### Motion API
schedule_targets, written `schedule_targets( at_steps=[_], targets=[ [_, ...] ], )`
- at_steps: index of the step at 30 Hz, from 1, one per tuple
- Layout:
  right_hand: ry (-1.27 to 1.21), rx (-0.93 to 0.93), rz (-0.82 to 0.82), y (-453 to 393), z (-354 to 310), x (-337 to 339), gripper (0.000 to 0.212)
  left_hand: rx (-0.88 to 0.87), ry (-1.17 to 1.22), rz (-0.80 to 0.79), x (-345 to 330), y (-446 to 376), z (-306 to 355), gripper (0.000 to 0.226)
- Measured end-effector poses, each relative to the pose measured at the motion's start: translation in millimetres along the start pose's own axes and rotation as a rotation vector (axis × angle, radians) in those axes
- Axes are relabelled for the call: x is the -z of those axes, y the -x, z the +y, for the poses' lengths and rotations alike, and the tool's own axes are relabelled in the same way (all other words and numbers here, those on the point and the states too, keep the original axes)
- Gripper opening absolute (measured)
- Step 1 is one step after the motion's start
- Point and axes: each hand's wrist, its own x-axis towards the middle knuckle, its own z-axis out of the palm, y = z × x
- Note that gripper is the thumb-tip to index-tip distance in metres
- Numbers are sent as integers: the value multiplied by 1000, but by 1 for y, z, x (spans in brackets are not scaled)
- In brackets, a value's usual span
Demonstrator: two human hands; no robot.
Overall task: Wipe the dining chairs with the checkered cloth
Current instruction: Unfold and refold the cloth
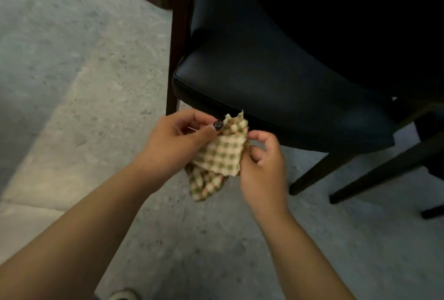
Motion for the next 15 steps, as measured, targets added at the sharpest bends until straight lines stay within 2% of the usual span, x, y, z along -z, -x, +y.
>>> schedule_targets(
  at_steps=[1, 3, 8, 11, 15],
  targets=[
    [-4, 5, 19, 3, -11, 3, 18, 7, 50, -31, 0, 9, 6, 5],
    [-7, -1, -3, 11, -35, 8, 17, 0, 85, -56, -1, 28, 19, 15],
    [18, -132, -125, 39, -94, 24, 11, -12, 107, 131, -1, 80, 69, 19],
    [-29, -170, -150, 57, -144, 38, 10, 3, 119, 195, -1, 111, 126, 28],
    [-230, -288, -111, 87, -231, 57, 20, -37, 26, 168, 2, 153, 226, 27]
  ],
)
